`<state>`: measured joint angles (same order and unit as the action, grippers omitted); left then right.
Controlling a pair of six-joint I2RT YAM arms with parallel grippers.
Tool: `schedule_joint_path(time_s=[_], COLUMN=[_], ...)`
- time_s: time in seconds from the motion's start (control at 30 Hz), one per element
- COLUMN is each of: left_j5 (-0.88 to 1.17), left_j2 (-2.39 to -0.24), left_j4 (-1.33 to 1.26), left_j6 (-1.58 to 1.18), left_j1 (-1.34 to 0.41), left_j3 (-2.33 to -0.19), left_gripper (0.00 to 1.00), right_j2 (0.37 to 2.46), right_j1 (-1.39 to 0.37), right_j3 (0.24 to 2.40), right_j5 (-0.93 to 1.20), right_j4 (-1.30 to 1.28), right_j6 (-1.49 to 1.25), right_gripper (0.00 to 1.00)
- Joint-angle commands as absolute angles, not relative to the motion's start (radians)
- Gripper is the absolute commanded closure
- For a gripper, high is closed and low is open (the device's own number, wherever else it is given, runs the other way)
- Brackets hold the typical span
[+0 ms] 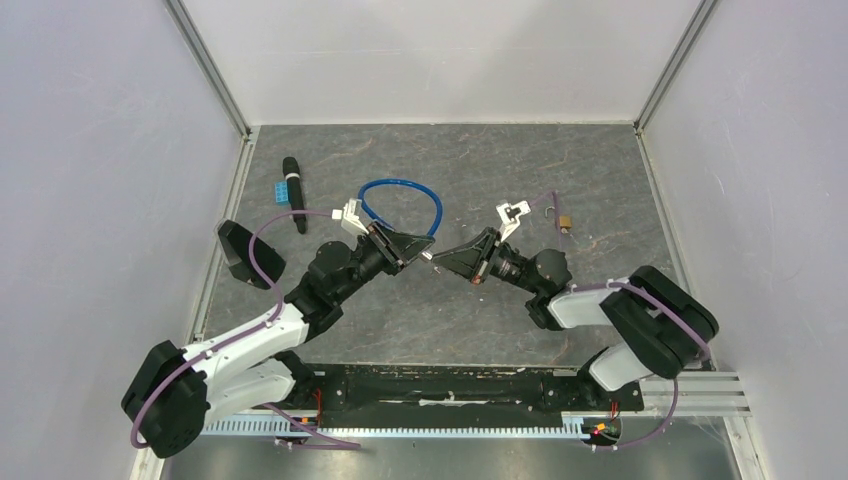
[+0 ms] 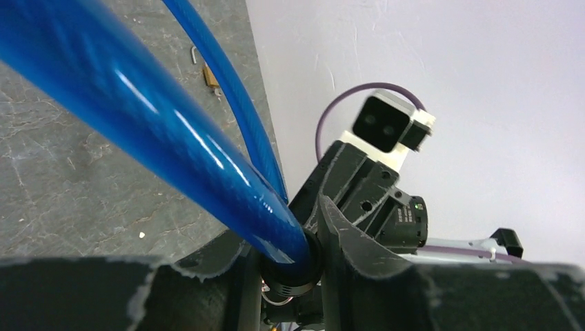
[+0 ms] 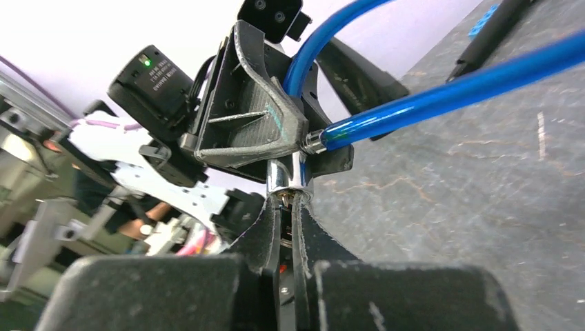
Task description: Unlock with the key
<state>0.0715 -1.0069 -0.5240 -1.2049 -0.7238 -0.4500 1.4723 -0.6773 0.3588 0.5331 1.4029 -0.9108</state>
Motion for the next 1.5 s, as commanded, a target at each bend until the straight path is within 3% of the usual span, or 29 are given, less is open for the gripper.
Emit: schedule_joint_path(time_s=[0.0,0.43,0.7,0.83,1.0,1.03,1.47], left_j5=[0.16,0.197,0.143,0.121,0.113,0.115,0.182], left_j2=[-0.994,-1.063,-1.041,-1.017,-1.007,-1.006,-1.011], left_j4=[-0.834,-0.982,-0.913,-0.863,-0.825,-0.822,-0.815], left_j6=[-1.14,-1.156,-1.149,-1.138,-1.136,-1.134,-1.108], left_j1=[-0.732,-0.732,-0.73,-0.728,-0.721,-0.721,-0.719], left_j3=[-0.48,-0.465,-0.447,-0.438,-0.434,-0.431,-0.443], left_gripper=[0.98,0.98,0.98,0.98,0.98,0.98,0.98], right_j2=[1.57,1.644,1.649,1.615,1.574,1.568,1.537], right_j1=[-0.687,-0.667,-0.623,-0.583,-0.525,-0.511,-0.457], right_j3=[0.382,0.367,0.334,0.306,0.282,0.278,0.326], right_j5=[0.673,0.663,0.675,0.692,0.726,0.732,0.615], right_j4=[1.71,1.821,1.905,1.914,1.923,1.922,1.828], right_j6=[-1.233,-1.397,-1.438,-1.437,-1.439,-1.439,-1.458], right_gripper=[1.0,1.0,0.62,0.5,0.42,0.36,0.34])
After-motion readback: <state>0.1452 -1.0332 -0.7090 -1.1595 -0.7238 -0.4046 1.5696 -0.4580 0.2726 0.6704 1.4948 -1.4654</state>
